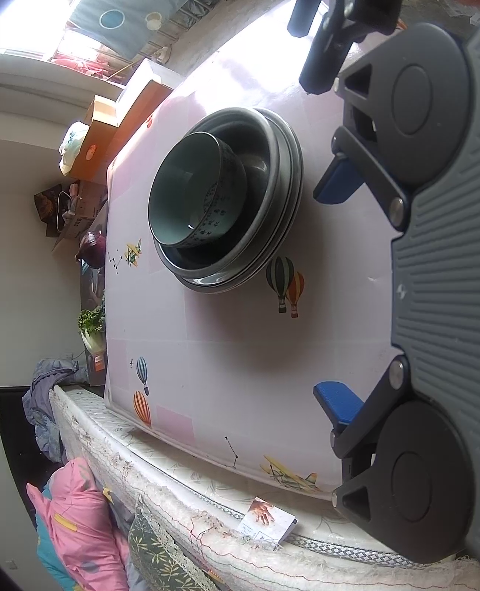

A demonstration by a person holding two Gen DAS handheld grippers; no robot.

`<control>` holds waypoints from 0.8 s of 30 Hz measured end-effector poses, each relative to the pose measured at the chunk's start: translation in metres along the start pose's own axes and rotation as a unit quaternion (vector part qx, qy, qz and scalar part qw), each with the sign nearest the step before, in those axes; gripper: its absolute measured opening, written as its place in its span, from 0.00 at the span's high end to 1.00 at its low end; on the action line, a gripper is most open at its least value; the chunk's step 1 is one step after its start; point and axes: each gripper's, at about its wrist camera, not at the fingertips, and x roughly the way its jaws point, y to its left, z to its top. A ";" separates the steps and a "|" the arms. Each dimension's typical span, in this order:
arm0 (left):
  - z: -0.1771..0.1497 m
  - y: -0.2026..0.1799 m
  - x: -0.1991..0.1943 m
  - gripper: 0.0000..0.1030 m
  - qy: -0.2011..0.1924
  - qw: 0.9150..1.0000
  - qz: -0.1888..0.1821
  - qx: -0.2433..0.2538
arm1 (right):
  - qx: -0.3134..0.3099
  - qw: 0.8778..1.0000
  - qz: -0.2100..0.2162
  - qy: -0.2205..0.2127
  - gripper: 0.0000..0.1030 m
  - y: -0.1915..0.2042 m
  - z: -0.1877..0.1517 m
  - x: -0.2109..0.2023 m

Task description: Organize plates and bowls

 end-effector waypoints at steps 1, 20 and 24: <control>0.000 0.000 0.000 0.00 0.000 1.000 0.000 0.000 | 0.000 1.000 0.000 0.000 0.01 0.000 0.000 0.000; -0.001 -0.001 -0.002 0.00 0.001 1.000 -0.005 0.002 | -0.008 1.000 -0.001 0.003 0.01 0.005 0.001 -0.001; -0.001 -0.001 -0.002 0.00 0.001 1.000 -0.006 0.001 | -0.009 1.000 -0.002 0.002 0.01 0.005 0.001 -0.001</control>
